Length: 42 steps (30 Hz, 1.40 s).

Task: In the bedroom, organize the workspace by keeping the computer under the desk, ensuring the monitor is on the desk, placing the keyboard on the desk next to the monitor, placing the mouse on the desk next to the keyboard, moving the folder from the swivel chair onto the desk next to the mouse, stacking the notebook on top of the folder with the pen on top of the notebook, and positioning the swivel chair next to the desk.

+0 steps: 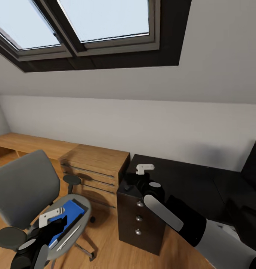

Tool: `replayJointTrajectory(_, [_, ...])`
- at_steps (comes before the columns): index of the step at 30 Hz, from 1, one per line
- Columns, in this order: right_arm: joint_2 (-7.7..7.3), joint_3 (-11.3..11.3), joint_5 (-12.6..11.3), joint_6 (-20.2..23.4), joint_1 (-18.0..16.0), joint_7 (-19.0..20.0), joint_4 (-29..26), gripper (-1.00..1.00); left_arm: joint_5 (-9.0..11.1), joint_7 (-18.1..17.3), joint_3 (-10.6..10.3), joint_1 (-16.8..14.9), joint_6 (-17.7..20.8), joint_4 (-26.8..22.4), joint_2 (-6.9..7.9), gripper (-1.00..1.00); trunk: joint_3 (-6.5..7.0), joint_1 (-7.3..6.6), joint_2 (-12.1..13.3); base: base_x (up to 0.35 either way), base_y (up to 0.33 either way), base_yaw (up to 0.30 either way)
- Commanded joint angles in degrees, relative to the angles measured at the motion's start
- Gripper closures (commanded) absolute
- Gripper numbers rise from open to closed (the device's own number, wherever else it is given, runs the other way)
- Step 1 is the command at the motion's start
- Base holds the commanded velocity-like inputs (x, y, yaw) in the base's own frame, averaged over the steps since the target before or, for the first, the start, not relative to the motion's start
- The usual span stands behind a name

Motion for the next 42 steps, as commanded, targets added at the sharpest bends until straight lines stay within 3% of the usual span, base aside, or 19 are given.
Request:
replayJointTrajectory(1, [-0.02,0.14,-0.28,0.14,-0.1,-0.38,-0.07,-1.0,0.61,0.42,0.04,-0.04,0.22,-0.1,-0.02,-1.0,-0.09,-0.02,-0.08,-0.302,0.14,-0.268])
replayJointTrajectory(32, [0.26,0.3,-0.3,0.09,-0.06,-0.21,0.48,-1.0,0.63,0.35,0.05,-0.04,0.21,-0.16,-0.08,-1.0,-0.44,-0.02,-0.08,-0.302,0.141,-0.268])
replayJointTrajectory(42, [0.18,0.42,-0.24,-1.58,-0.06,-0.1,0.73,-1.0,0.62,0.35,0.13,-0.04,0.29,-0.16,-0.02,-1.0,-0.45,-0.02,-0.08,-0.33,-0.051,-0.033])
